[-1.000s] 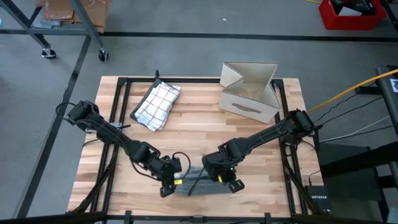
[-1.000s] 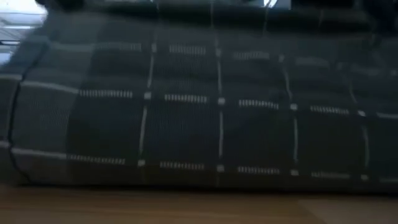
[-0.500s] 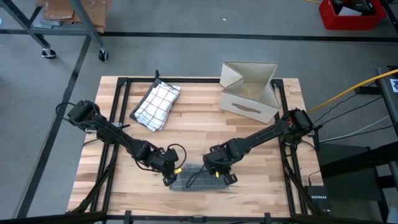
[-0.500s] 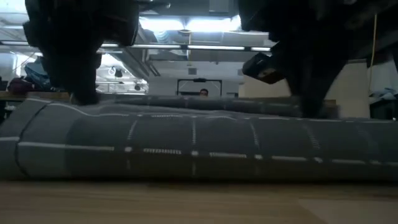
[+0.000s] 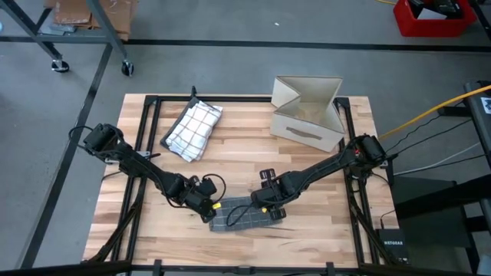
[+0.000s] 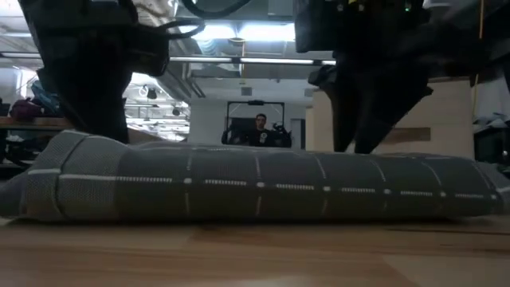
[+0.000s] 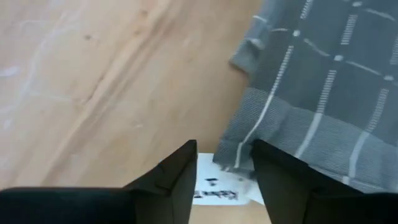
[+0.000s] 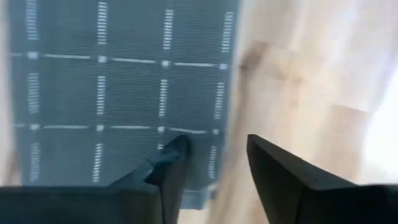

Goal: Fold towel
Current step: Fold the gray white kitchen towel, then stack the folded gray white kitchen towel on top of the folded white kitchen towel

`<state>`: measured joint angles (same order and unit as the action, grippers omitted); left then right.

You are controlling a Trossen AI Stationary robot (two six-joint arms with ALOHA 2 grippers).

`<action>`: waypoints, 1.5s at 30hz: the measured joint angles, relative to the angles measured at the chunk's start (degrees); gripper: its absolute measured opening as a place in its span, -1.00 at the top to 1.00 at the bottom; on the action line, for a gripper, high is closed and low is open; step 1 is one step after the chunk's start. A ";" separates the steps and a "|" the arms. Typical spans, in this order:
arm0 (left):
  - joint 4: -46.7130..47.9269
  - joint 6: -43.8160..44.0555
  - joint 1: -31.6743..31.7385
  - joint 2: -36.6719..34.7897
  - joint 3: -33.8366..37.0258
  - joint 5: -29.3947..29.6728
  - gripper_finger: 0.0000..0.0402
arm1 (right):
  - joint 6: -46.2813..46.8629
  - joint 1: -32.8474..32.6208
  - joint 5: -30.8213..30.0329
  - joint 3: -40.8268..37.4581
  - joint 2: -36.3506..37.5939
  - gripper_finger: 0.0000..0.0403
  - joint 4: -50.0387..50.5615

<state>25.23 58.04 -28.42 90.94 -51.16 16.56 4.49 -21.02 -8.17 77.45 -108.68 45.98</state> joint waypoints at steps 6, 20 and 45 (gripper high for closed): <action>3.72 6.22 0.46 0.01 0.99 5.63 0.23 | -0.32 0.98 -12.27 0.31 0.00 -0.03 4.53; 4.19 -1.43 4.64 -10.10 0.90 6.02 0.43 | 1.31 7.09 -1.67 6.48 0.22 0.00 15.60; 9.04 -28.06 7.43 -45.87 0.82 19.14 0.44 | 15.00 7.86 -13.20 4.56 36.06 0.00 10.65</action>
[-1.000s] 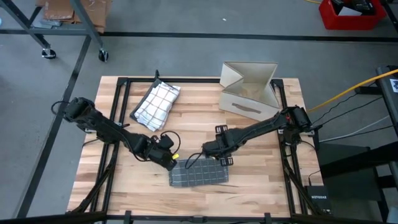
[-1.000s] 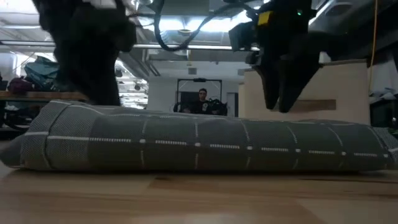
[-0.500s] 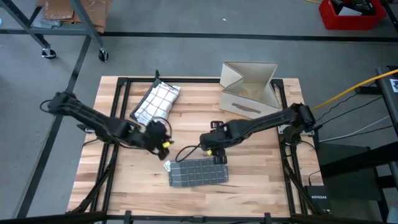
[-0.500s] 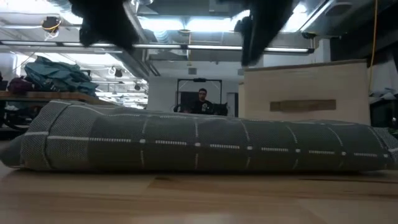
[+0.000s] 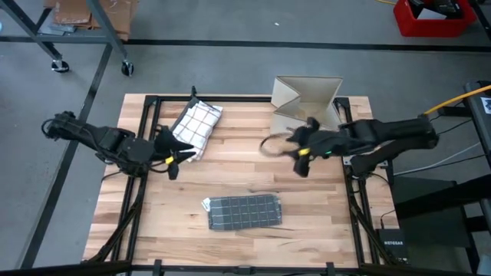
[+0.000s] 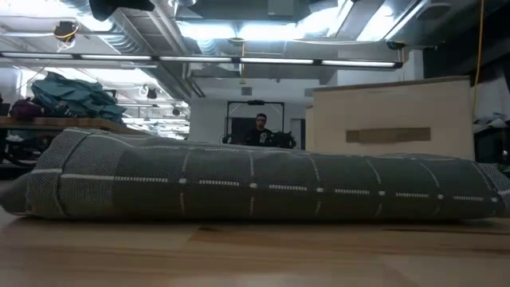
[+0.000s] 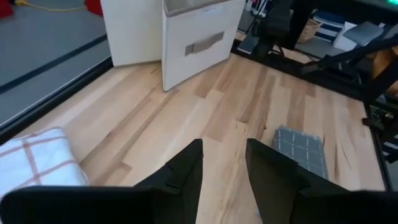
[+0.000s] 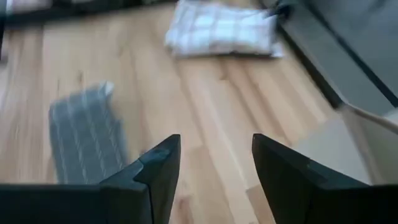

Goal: Fold towel
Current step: Stack the folded gray white kitchen towel on top of the folded white kitchen towel

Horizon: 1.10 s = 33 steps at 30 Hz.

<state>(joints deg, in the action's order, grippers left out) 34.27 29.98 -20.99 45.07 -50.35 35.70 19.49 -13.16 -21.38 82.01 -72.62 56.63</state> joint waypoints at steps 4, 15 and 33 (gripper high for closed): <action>0.10 -0.69 0.00 -0.85 0.00 -0.07 0.44 | 5.84 0.01 -3.15 -8.88 8.70 0.00 -8.17; 1.21 -0.84 0.00 -0.82 0.00 -0.11 0.44 | 9.06 0.03 -1.44 -24.48 11.78 0.00 -23.74; 1.17 -0.66 0.00 -0.80 0.00 -0.11 0.43 | 16.67 0.01 8.27 -25.97 1.63 0.00 -37.54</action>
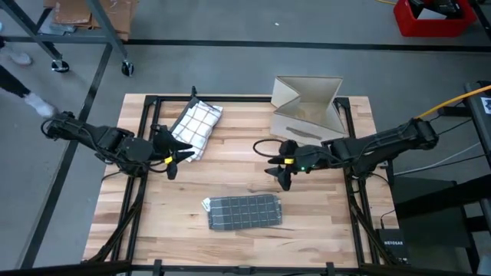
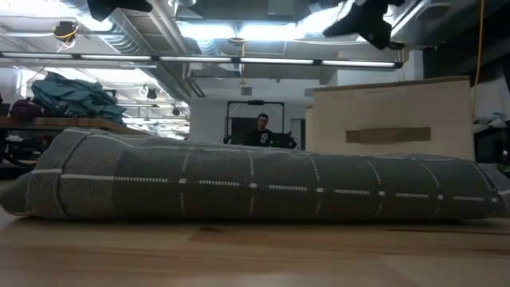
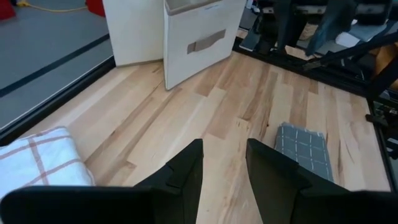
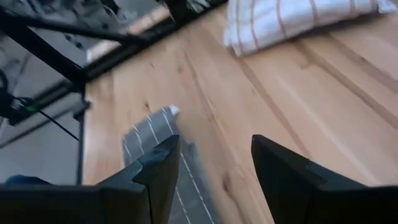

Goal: Fold towel
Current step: Stack the folded gray white kitchen towel on top of the folded white kitchen towel

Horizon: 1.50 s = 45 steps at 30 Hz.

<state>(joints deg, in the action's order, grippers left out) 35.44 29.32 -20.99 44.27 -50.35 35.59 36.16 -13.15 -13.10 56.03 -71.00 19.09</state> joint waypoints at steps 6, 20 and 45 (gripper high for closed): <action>-0.03 0.48 0.00 0.00 0.01 0.00 0.43 | -2.50 -0.96 1.25 0.00 2.62 0.00 -2.35; -0.20 -0.13 0.02 0.02 0.02 0.01 0.43 | 6.99 -15.29 -20.00 -6.48 12.10 0.00 9.21; 5.98 26.09 -1.06 5.56 0.04 -16.92 0.43 | 49.16 -19.45 -6.52 -11.93 -5.64 0.00 -2.73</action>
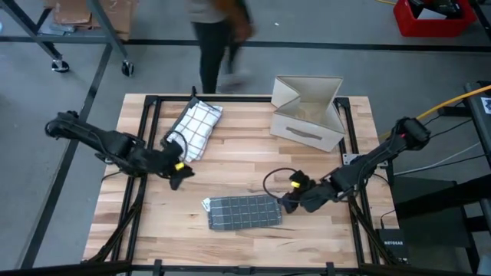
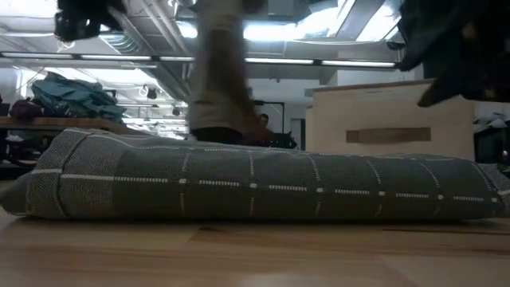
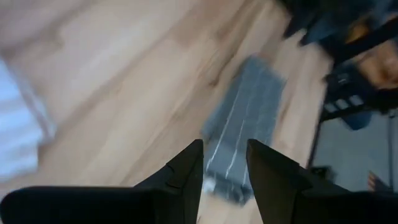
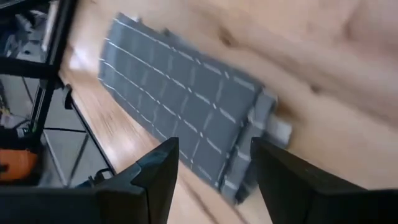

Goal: Fold towel
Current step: Stack the folded gray white kitchen towel on top of the folded white kitchen towel

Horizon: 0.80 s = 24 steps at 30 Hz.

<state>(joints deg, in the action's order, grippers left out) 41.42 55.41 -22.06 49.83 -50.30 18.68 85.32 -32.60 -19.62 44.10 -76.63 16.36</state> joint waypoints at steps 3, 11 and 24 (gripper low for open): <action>2.46 6.32 -1.29 4.58 0.03 -0.51 0.43 | 6.40 -0.02 3.30 0.00 -1.36 0.00 -0.04; -3.15 10.02 -2.02 18.60 0.04 -0.57 0.43 | 14.91 -0.07 12.34 0.74 -5.50 0.00 0.00; -15.83 4.62 -1.89 36.27 0.04 -0.70 0.43 | 15.00 -0.07 18.96 7.50 -17.44 0.00 -0.04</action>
<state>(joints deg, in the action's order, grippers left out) 25.59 60.03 -23.94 86.10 -50.26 17.98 100.31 -32.67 -0.66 51.60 -94.07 16.32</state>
